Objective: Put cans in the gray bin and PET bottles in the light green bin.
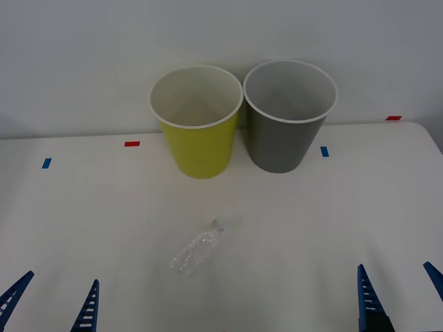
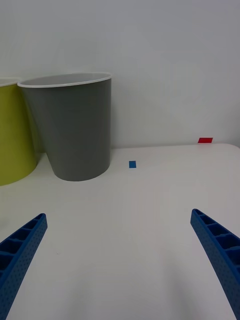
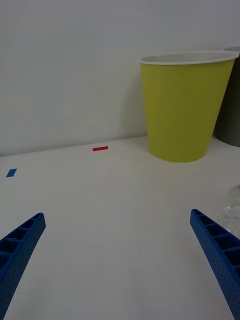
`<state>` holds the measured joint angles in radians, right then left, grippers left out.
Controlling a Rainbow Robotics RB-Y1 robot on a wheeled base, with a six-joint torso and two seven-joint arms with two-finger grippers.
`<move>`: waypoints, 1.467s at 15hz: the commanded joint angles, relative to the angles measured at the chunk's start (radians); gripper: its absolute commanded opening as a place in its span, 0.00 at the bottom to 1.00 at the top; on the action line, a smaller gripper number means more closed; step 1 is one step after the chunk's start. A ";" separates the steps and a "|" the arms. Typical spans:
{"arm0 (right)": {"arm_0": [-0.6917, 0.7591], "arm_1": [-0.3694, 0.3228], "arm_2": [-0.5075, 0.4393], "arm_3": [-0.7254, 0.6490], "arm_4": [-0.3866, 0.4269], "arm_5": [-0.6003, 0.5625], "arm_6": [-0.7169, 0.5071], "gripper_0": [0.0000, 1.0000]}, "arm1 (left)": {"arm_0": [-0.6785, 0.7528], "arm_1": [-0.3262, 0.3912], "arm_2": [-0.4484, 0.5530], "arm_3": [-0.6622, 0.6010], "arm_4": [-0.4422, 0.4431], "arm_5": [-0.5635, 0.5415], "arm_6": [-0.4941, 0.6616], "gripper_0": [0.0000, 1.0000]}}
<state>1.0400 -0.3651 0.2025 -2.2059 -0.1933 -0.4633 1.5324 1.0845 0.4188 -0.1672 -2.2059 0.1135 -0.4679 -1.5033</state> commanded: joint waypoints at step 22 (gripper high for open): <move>0.000 0.000 0.000 0.000 0.000 0.000 0.000 1.00 | 0.000 0.000 0.000 0.000 0.000 0.000 0.000 1.00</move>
<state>1.0400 -0.3651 0.2025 -2.2059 -0.1933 -0.4633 1.5324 1.0845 0.4188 -0.1672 -2.2059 0.1135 -0.4679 -1.5033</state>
